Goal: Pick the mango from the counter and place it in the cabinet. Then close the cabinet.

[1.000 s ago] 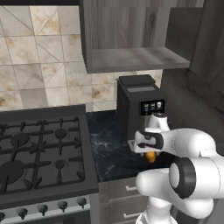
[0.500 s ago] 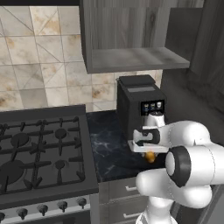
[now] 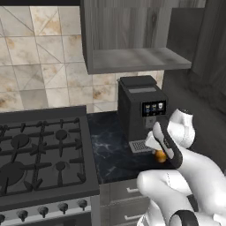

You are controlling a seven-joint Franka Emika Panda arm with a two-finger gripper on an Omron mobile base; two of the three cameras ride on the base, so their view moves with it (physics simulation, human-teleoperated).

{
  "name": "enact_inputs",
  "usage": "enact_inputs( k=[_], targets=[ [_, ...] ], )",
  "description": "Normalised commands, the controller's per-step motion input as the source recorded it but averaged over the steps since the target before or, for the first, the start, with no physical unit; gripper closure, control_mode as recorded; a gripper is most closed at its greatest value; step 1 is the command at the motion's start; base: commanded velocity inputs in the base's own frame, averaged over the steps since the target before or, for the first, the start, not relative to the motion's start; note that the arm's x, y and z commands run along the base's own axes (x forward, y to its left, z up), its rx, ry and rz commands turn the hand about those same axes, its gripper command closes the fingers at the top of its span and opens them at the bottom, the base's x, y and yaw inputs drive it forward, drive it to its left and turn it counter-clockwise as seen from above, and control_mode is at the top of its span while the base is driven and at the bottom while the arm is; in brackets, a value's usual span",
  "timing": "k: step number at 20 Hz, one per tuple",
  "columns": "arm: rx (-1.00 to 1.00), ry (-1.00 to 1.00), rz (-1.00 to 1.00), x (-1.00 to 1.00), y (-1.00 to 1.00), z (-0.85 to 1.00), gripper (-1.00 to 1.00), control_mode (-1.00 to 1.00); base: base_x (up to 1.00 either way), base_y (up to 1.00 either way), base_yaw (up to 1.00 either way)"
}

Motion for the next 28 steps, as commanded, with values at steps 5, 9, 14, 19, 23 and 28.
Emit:
enact_inputs(
  k=[5, 9, 14, 19, 23, 28],
  targets=[
    [-0.03, -0.4, -0.04, -0.13, 0.01, 1.0, 1.0, -1.0, 0.0, 0.0, 0.0],
    [-0.2, -0.46, 0.0, -0.15, 0.13, 1.0, 1.0, -1.0, 0.0, 0.0, 0.0],
    [-0.42, -0.33, 0.0, -0.25, 0.29, 1.0, 1.0, -1.0, 0.0, 0.0, 0.0],
    [-0.44, -0.21, 0.0, -0.28, 0.37, 1.0, 1.0, -1.0, 0.0, 0.0, 0.0],
    [-0.25, -0.14, 0.0, -0.49, 0.16, 1.0, 1.0, -1.0, 0.0, 0.0, 0.0],
    [-0.08, -0.05, 0.0, -0.72, 0.0, 1.0, 1.0, -1.0, 0.0, 0.0, 0.0]
  ],
)
